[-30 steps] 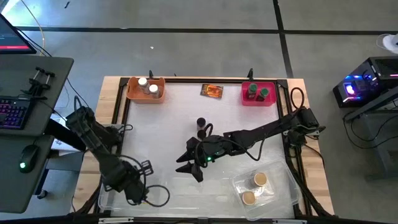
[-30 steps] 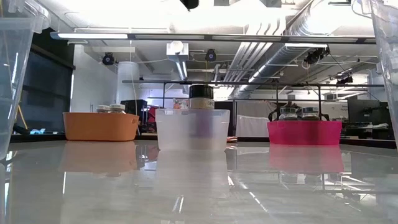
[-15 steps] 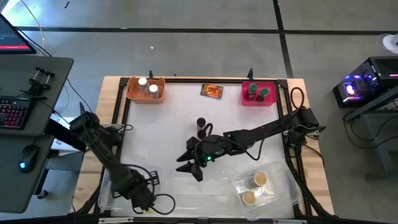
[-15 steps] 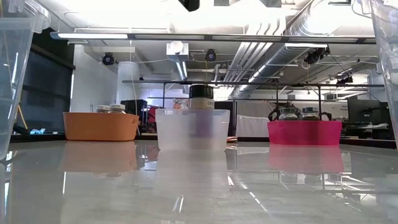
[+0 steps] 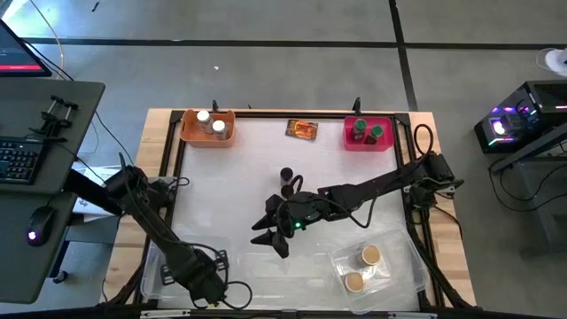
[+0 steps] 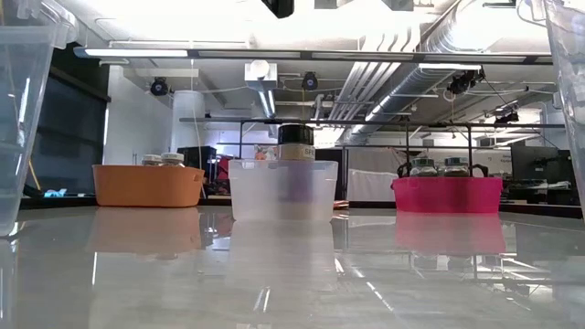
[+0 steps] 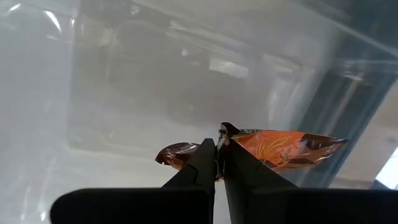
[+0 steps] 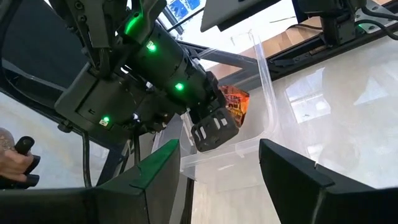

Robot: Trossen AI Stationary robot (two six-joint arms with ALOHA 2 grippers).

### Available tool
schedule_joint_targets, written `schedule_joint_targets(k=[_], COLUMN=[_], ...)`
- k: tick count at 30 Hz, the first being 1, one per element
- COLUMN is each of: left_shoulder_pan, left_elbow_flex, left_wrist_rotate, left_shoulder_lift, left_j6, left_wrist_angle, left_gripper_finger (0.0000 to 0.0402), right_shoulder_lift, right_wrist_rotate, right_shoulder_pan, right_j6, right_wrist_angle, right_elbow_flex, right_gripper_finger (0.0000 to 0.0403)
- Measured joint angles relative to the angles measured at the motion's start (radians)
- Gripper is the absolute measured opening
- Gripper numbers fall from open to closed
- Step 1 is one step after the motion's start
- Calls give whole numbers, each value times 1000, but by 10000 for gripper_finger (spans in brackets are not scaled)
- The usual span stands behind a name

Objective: Sort spices by type
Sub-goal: Put the bottom orange seasoning bag into the left transparent bin

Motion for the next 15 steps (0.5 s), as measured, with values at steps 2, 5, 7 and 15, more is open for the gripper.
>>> schedule_joint_targets(k=[2,5,7,15], left_shoulder_pan=[0,-1,-6,-20], left_elbow_flex=[0,-2,-30,-99], left_wrist_rotate=[-21,-28,-29,-28], left_shoulder_lift=[0,-2,-11,-27], left_j6=[2,2,-2,-32], left_wrist_angle=[0,4,41,79], left_gripper_finger=[0,0,0,0], right_shoulder_lift=[0,0,0,0], right_wrist_rotate=[0,0,12,68], right_shoulder_pan=[1,4,9,33], right_j6=[0,0,0,-9], right_wrist_angle=[0,-1,-1,-7], right_elbow_flex=[0,0,0,0], right_gripper_finger=[213,213,213,213])
